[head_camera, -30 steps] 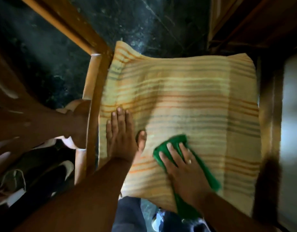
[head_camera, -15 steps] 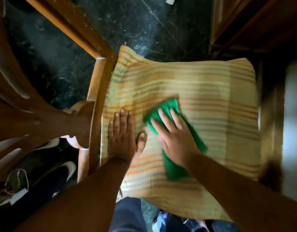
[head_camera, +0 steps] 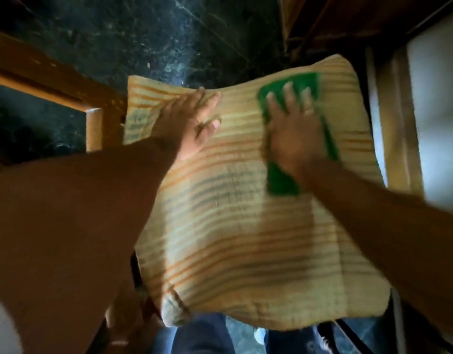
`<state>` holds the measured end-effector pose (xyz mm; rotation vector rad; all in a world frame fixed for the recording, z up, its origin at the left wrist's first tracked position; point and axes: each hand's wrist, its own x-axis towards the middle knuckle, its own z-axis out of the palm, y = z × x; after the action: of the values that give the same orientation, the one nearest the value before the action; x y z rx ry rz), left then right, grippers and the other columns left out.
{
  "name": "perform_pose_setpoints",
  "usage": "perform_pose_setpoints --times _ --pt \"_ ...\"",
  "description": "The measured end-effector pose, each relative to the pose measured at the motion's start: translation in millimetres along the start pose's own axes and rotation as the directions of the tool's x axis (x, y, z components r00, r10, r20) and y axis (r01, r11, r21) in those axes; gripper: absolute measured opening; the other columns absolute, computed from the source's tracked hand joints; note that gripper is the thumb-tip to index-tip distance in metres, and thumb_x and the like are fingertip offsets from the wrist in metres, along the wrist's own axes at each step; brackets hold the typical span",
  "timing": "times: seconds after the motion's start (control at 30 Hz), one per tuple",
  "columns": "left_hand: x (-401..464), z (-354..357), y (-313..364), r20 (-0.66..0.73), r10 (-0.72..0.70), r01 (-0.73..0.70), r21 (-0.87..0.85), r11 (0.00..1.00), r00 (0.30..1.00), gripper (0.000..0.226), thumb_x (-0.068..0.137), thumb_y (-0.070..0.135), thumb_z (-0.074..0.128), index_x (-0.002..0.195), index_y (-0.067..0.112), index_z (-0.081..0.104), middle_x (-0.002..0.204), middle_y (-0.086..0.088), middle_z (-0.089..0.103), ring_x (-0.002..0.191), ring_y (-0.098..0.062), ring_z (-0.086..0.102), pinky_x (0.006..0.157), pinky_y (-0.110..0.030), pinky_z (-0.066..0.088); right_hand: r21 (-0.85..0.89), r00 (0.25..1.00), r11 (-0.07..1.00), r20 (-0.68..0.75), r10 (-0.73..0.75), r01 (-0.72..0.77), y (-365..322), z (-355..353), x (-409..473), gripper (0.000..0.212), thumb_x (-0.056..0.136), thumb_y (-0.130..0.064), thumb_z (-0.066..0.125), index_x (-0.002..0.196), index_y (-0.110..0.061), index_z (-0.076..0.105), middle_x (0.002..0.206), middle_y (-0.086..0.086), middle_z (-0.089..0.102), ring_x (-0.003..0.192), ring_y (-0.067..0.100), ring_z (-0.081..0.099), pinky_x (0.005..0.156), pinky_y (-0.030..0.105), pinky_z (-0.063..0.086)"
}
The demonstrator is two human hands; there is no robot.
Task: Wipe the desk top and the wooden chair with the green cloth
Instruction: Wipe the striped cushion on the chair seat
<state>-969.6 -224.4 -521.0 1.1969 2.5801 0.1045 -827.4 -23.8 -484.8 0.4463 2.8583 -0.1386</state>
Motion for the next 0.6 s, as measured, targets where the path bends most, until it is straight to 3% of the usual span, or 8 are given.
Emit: perform_pose_setpoints --times 0.07,0.13,0.2,0.23,0.3,0.4,0.47,0.6 --pt "3 -1 1 -0.012 0.017 -0.017 -0.018 1.0 1.0 0.064 0.096 0.056 0.025 0.155 0.031 0.024 0.156 -0.013 0.038 0.136 -0.035 0.042 0.107 -0.048 0.034 0.052 0.916 0.941 0.217 -0.338 0.335 -61 21 -69 0.068 0.089 -0.05 0.023 0.152 -0.024 0.032 0.16 0.009 0.032 0.15 0.036 0.014 0.119 0.056 0.015" --pt "2 -3 2 -0.003 0.009 -0.009 -0.05 0.999 1.0 0.063 0.096 0.054 0.028 0.154 0.031 0.024 0.154 -0.011 0.04 0.134 -0.035 0.043 0.106 -0.048 0.034 0.084 0.757 0.767 0.128 -0.641 0.636 -116 43 -151 0.053 0.09 -0.05 0.042 0.141 -0.034 0.051 0.153 -0.003 0.044 0.146 0.029 0.029 0.115 0.05 0.032" --pt "0 -3 2 -0.01 -0.001 0.0 -0.057 0.998 1.0 0.062 0.096 0.054 0.03 0.154 0.033 0.022 0.155 -0.011 0.039 0.133 -0.036 0.043 0.108 -0.051 0.032 0.226 0.617 0.667 0.259 -0.743 0.71 -147 49 -203 0.045 0.091 -0.047 0.047 0.134 -0.04 0.057 0.148 -0.009 0.05 0.138 0.023 0.046 0.108 0.042 0.043" --pt "-1 -2 3 -0.02 -0.003 0.002 -0.054 0.999 1.0 0.062 0.096 0.055 0.03 0.154 0.033 0.021 0.154 -0.011 0.039 0.133 -0.036 0.042 0.108 -0.052 0.031 0.329 0.614 0.675 0.281 -0.738 0.661 -143 47 -203 0.043 0.092 -0.045 0.043 0.133 -0.042 0.058 0.146 -0.01 0.052 0.134 0.021 0.05 0.106 0.04 0.044" --pt "-1 0 5 -0.039 -0.009 0.007 -0.046 0.999 0.999 0.063 0.096 0.055 0.031 0.154 0.033 0.022 0.154 -0.011 0.039 0.132 -0.037 0.042 0.108 -0.052 0.03 0.337 0.645 0.706 0.291 -0.707 0.622 -107 42 -172 0.043 0.094 -0.034 0.037 0.13 -0.041 0.061 0.142 -0.009 0.057 0.129 0.022 0.055 0.108 0.04 0.042" --pt "-1 3 5 -0.075 0.009 -0.011 -0.032 0.999 0.997 0.064 0.096 0.054 0.032 0.154 0.031 0.023 0.152 -0.014 0.04 0.131 -0.039 0.043 0.108 -0.052 0.03 0.101 0.871 0.869 0.032 -0.49 0.485 -17 28 -93 0.049 0.093 -0.021 0.045 0.141 -0.025 0.052 0.151 0.011 0.045 0.139 0.041 0.039 0.116 0.052 0.023" --pt "0 5 6 -0.104 0.007 -0.01 -0.026 1.0 0.995 0.064 0.095 0.054 0.032 0.154 0.029 0.025 0.151 -0.016 0.041 0.13 -0.04 0.043 0.107 -0.052 0.03 0.002 0.977 0.977 0.004 -0.214 0.214 44 7 -43 0.057 0.096 -0.018 0.047 0.151 -0.026 0.035 0.161 0.015 0.026 0.145 0.047 0.023 0.117 0.057 0.017" --pt "0 6 5 -0.119 0.012 -0.014 -0.015 1.0 0.993 0.063 0.095 0.053 0.031 0.153 0.027 0.027 0.149 -0.018 0.043 0.128 -0.042 0.044 0.106 -0.052 0.031 0.055 0.998 0.997 -0.046 0.051 -0.048 93 -12 0 0.06 0.097 -0.018 0.042 0.155 -0.026 0.027 0.164 0.014 0.015 0.146 0.047 0.016 0.116 0.051 0.018"
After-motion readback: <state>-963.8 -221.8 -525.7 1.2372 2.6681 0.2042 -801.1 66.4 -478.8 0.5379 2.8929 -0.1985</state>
